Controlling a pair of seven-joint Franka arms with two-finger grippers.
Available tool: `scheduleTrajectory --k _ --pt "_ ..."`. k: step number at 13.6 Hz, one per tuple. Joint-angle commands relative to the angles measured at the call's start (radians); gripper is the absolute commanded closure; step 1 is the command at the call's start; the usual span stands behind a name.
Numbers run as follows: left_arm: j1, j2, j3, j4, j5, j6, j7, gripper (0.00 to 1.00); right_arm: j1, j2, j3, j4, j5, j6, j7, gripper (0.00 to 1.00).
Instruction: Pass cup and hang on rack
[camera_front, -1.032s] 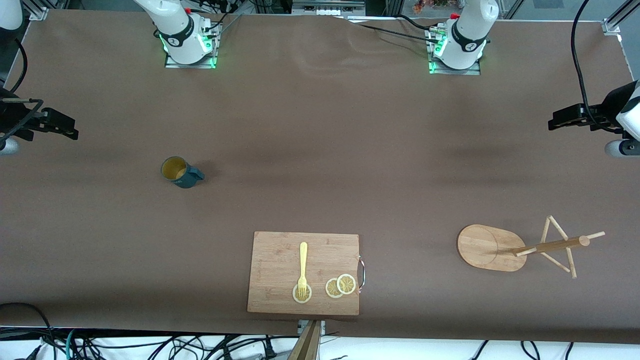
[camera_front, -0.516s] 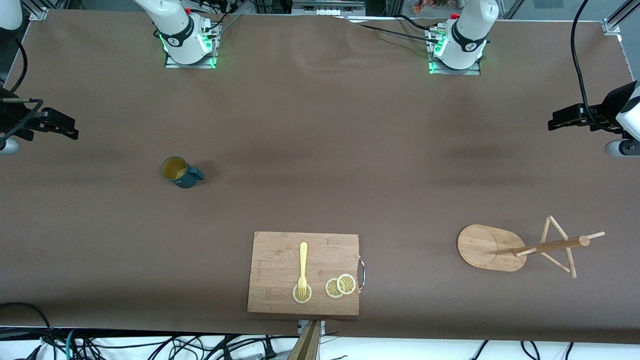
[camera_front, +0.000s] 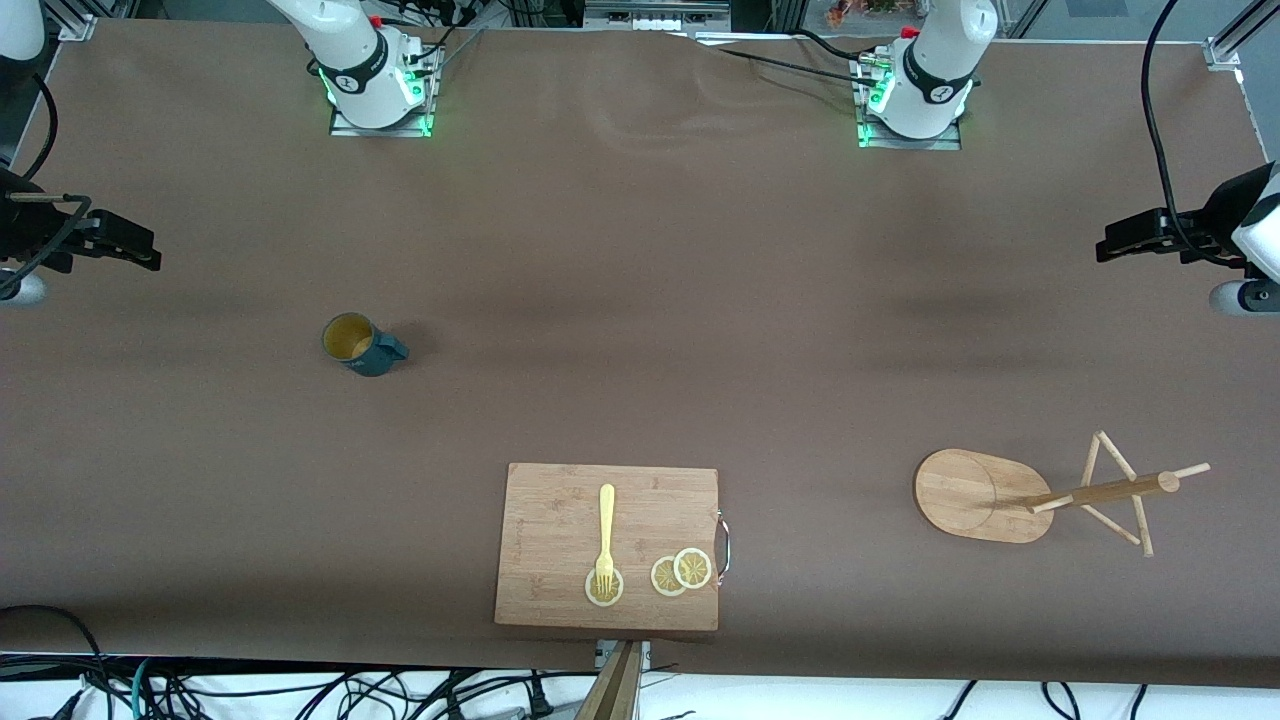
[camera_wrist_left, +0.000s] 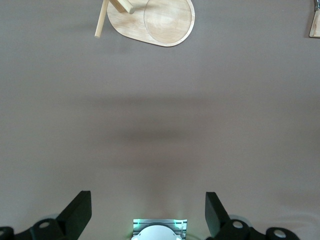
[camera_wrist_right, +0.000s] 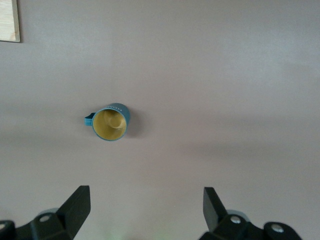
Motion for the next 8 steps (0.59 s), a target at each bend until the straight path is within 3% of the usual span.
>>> scheduleTrajectory --k 1,4,8 --pt "0.002 0.018 -0.004 0.035 -0.01 -0.008 -0.009 0.0 0.004 0.022 0.003 -0.017 -0.015 -0.033 -0.016 0.0" --pt "0.002 0.018 -0.004 0.037 -0.008 -0.008 -0.009 0.0 0.01 0.049 0.003 -0.07 -0.007 -0.109 0.008 0.0" --pt "0.002 0.028 -0.007 0.046 -0.007 -0.006 -0.009 0.0 0.007 0.051 -0.004 -0.294 0.076 0.153 0.066 0.0"
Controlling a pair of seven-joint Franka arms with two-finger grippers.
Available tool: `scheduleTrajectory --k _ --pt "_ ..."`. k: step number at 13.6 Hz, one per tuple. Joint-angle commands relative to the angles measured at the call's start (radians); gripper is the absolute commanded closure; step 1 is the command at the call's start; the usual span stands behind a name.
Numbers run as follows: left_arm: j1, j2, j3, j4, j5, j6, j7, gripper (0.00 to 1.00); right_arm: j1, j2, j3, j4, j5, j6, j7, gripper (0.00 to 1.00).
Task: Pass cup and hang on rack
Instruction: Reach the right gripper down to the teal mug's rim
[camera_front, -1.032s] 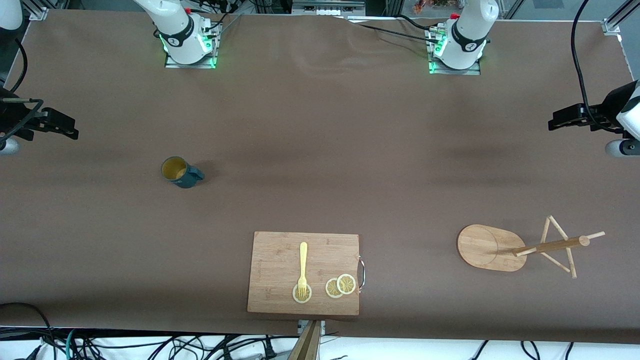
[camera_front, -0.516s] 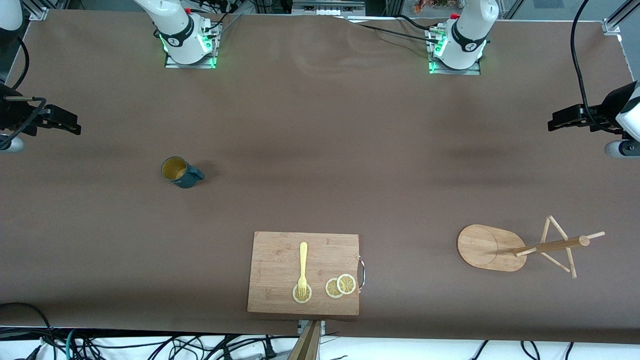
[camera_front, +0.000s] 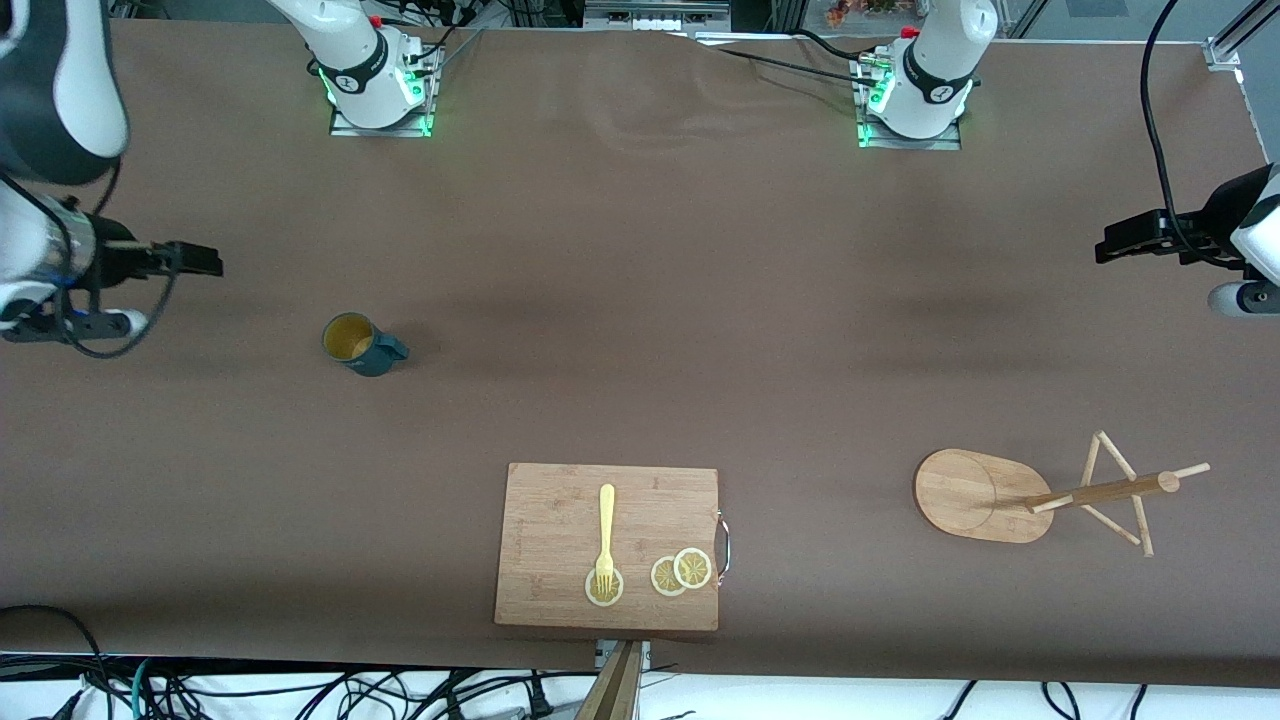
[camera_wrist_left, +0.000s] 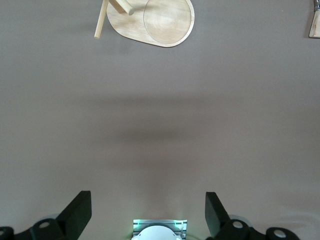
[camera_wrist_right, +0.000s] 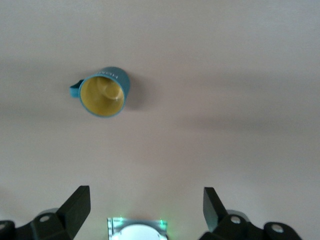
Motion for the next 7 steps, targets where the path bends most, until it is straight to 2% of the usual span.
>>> scheduleTrajectory --k 1,3,5,6,7 --pt "0.002 0.039 -0.006 0.075 -0.002 -0.009 -0.009 0.0 0.003 -0.022 0.001 -0.163 0.055 0.177 0.05 0.0" --pt "-0.01 0.051 -0.007 0.103 0.03 -0.012 -0.007 0.0 0.004 -0.021 0.004 -0.271 0.056 0.364 0.055 0.0" --pt "-0.033 0.051 -0.007 0.104 0.07 -0.012 -0.009 0.0 0.006 -0.016 0.007 -0.412 0.06 0.608 0.056 0.0" --pt "-0.054 0.051 -0.006 0.104 0.096 -0.012 -0.009 0.0 0.006 -0.018 0.01 -0.465 0.064 0.691 0.061 0.0" --pt "-0.061 0.051 -0.006 0.104 0.102 -0.012 -0.007 0.0 0.006 -0.021 0.017 -0.485 0.081 0.714 0.07 0.0"
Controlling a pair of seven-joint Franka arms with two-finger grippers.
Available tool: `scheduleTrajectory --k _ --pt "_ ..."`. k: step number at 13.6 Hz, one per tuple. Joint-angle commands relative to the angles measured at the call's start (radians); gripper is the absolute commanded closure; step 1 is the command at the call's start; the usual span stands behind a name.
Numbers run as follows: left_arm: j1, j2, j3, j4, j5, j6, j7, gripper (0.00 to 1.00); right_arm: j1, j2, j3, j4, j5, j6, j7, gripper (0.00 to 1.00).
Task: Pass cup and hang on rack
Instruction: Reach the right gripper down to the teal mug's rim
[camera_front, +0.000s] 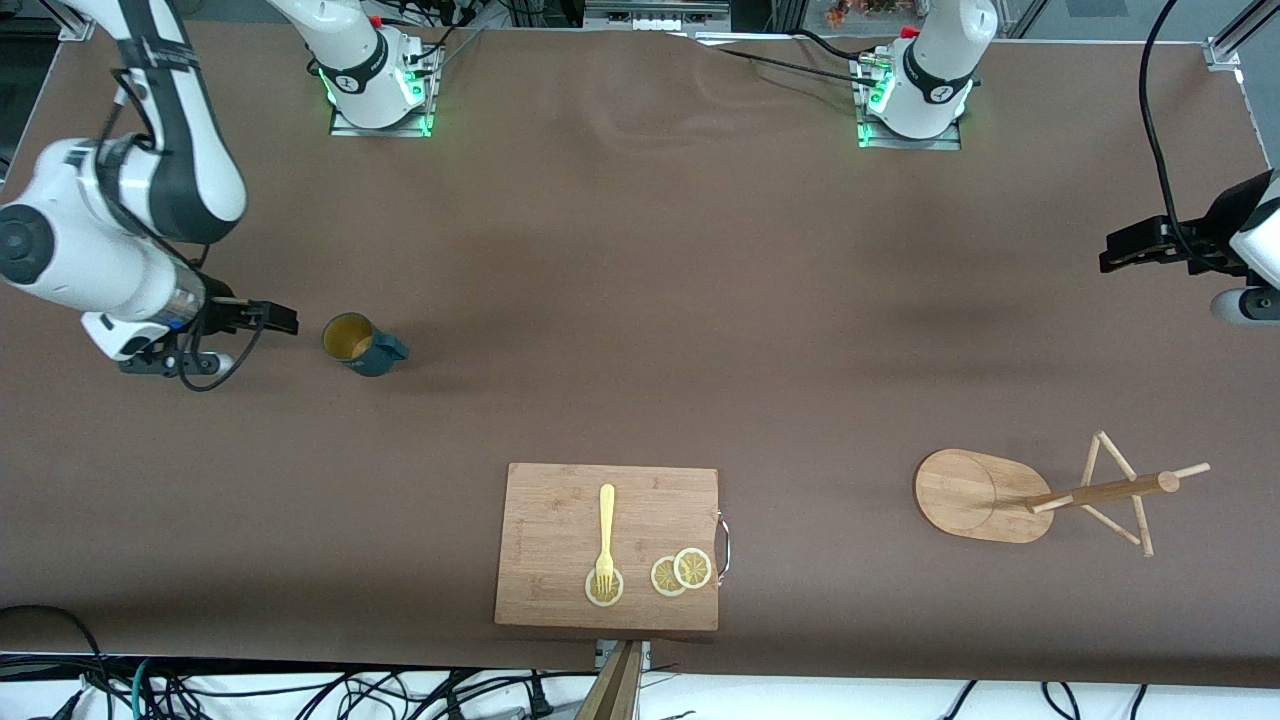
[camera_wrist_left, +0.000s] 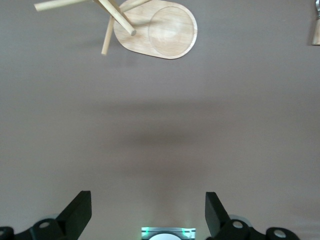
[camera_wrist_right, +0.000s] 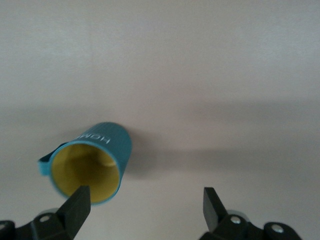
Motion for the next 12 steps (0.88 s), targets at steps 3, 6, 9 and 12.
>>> scheduleTrajectory --k 3,6,9,12 --pt "-0.027 0.018 0.004 0.038 0.034 -0.014 -0.006 0.0 0.004 -0.008 0.024 -0.096 0.102 0.133 0.025 0.0" --pt "-0.027 0.018 0.006 0.038 0.024 -0.012 -0.004 0.0 0.002 0.027 0.041 -0.106 0.108 0.182 0.022 0.02" --pt "-0.034 0.017 0.004 0.042 0.022 -0.012 -0.004 0.0 0.002 0.07 0.041 -0.111 0.108 0.196 0.014 0.58" --pt "-0.036 0.017 0.006 0.042 -0.001 -0.012 -0.006 0.0 0.002 0.084 0.043 -0.11 0.108 0.201 0.016 1.0"
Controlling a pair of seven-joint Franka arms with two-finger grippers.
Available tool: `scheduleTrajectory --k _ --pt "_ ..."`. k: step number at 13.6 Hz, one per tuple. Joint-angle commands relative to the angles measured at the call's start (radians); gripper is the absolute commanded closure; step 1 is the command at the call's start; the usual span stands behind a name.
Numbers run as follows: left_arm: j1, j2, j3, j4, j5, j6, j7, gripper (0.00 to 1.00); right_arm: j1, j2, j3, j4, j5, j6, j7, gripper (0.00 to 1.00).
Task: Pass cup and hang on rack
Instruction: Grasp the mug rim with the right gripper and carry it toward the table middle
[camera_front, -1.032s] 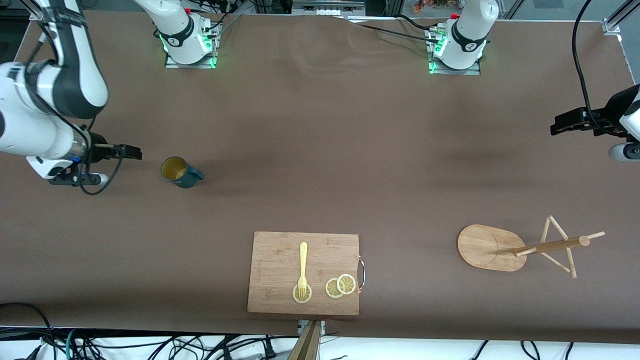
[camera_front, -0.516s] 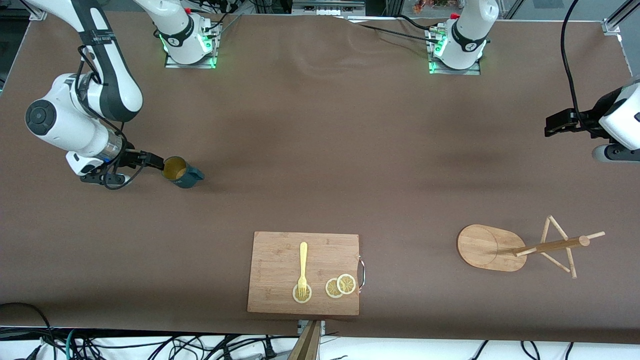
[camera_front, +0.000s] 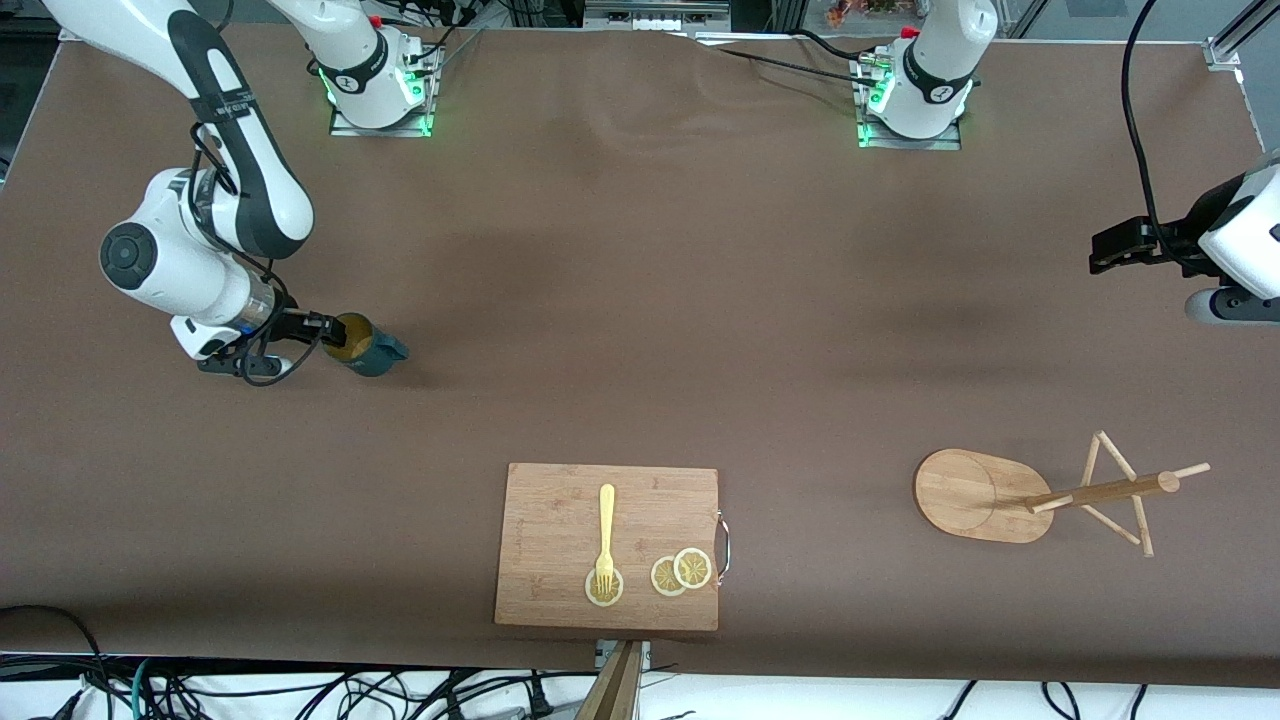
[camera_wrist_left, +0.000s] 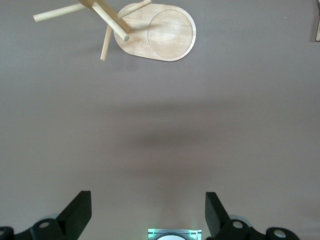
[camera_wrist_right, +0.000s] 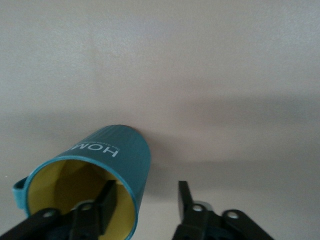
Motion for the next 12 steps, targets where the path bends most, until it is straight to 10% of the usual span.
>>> scheduleTrajectory --k 1,6,12 --pt "-0.007 0.014 0.004 0.03 -0.024 -0.012 -0.004 0.0 0.0 -0.005 0.006 -0.009 0.015 0.013 0.012 1.0" --pt "-0.007 0.014 0.004 0.03 -0.025 -0.014 -0.006 0.0 0.0 -0.017 0.026 0.034 0.014 -0.021 -0.003 1.0" --pt "-0.007 0.014 0.004 0.03 -0.022 -0.014 -0.006 0.0 0.047 -0.013 0.101 0.348 0.012 -0.401 0.012 1.0"
